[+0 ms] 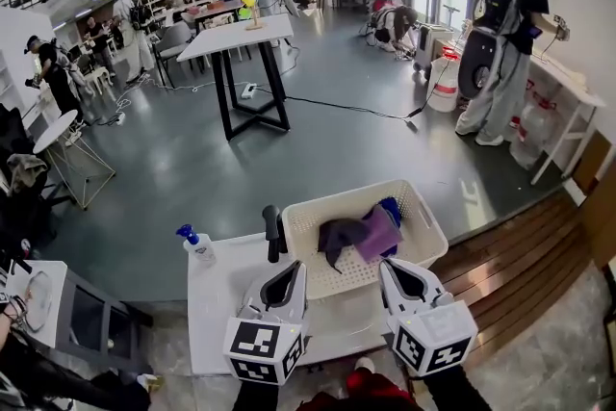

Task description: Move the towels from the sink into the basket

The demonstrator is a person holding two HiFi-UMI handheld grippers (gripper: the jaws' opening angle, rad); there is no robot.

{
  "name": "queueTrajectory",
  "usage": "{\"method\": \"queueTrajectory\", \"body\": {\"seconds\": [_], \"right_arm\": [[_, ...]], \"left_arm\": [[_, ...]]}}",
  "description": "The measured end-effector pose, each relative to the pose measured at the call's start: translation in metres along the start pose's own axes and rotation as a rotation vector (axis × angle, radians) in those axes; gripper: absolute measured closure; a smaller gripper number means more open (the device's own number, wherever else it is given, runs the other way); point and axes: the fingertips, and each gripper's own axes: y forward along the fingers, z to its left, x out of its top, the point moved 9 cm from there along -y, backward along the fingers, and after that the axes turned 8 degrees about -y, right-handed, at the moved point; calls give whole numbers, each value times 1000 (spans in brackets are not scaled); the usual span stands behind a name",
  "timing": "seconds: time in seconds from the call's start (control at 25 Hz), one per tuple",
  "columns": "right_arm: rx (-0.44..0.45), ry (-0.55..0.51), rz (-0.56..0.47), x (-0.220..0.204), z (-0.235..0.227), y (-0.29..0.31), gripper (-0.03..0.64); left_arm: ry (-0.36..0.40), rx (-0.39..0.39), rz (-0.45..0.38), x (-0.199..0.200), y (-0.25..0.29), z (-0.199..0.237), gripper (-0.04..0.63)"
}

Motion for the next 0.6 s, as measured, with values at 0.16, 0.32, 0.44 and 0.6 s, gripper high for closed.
{"method": "queueTrajectory", "body": {"seconds": [0.16, 0.32, 0.44, 0.6], "right_arm": [[6, -9, -13, 2, 10, -9, 609], [5, -31, -27, 1, 20, -18, 609], [1, -35, -33, -1, 26, -25, 609], [-3, -31, -39, -2, 31, -34, 609]], "left_arm": [[7, 7, -1, -2, -16, -2, 592], [8, 9, -10, -5, -29, -2, 592], [9, 11, -9, -7, -39, -4, 592], [7, 16, -14, -9, -51, -5, 592]]}}
